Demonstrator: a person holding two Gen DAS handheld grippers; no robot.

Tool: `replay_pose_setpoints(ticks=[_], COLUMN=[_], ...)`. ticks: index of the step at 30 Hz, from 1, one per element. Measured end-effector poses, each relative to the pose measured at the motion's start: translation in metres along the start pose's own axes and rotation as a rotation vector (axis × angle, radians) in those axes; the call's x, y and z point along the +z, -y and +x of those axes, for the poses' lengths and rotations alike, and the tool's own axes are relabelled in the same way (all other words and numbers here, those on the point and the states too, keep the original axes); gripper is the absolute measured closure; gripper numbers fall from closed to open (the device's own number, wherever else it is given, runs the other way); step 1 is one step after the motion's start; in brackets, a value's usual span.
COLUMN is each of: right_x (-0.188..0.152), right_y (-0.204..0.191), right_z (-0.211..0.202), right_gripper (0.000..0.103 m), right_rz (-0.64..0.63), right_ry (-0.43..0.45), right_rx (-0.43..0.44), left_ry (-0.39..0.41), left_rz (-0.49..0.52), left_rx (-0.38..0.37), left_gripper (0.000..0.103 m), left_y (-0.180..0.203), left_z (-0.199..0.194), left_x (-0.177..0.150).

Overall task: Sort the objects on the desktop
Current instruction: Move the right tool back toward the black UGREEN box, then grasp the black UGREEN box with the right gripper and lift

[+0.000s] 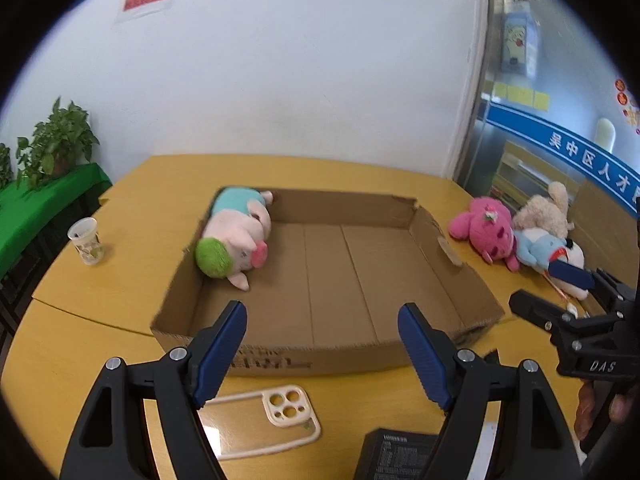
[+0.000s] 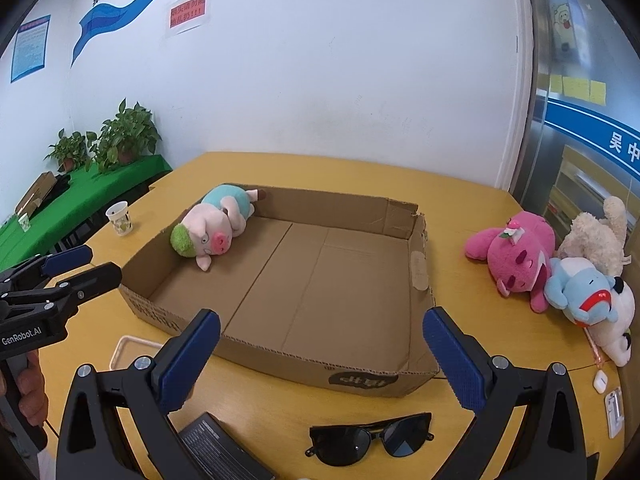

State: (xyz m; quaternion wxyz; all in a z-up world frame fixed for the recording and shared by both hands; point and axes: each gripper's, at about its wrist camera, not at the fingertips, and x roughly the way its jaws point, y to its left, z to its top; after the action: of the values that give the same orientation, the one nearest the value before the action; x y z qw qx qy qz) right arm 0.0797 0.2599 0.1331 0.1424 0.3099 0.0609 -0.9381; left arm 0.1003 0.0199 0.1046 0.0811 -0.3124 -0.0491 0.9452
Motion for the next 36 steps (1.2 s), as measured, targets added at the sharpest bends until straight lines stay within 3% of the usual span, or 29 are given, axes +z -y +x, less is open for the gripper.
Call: replay_pose_setpoints(ticks=[8, 14, 17, 21, 25, 29, 32, 36], right_x=[-0.038, -0.076, -0.101, -0.131, -0.149, -0.157, -0.158, -0.151], right_y=[0.025, 0.022, 0.013, -0.016, -0.048, -0.06, -0.066, -0.068], right_z=[-0.015, -0.017, -0.008, -0.004, 0.009, 0.021, 0.031, 0.043], right_gripper=[0.0, 0.0, 0.001, 0.003, 0.009, 0.016, 0.021, 0.028], right_rz=[0.042, -0.016, -0.046, -0.091, -0.142, -0.129, -0.152, -0.129], right_ry=[0.004, -0.06, -0.168, -0.246, -0.307, -0.339, -0.356, -0.363], right_rx=[0.14, 0.249, 0.305, 0.46, 0.488, 0.507, 0.477, 0.516], left_ry=[-0.116, -0.199, -0.256, -0.355, -0.434, -0.461, -0.464, -0.459], left_rz=[0.04, 0.051, 0.06, 0.054, 0.036, 0.01, -0.037, -0.037], left_rx=[0.006, -0.021, -0.065, -0.17, -0.229, -0.262, -0.322, -0.289], left_gripper=[0.025, 0.025, 0.025, 0.025, 0.027, 0.039, 0.056, 0.059], left_y=[0.003, 0.005, 0.008, 0.015, 0.018, 0.015, 0.007, -0.005], left_z=[0.016, 0.024, 0.031, 0.048, 0.064, 0.068, 0.066, 0.059], left_x=[-0.034, -0.06, -0.072, -0.087, -0.101, -0.112, -0.115, -0.115])
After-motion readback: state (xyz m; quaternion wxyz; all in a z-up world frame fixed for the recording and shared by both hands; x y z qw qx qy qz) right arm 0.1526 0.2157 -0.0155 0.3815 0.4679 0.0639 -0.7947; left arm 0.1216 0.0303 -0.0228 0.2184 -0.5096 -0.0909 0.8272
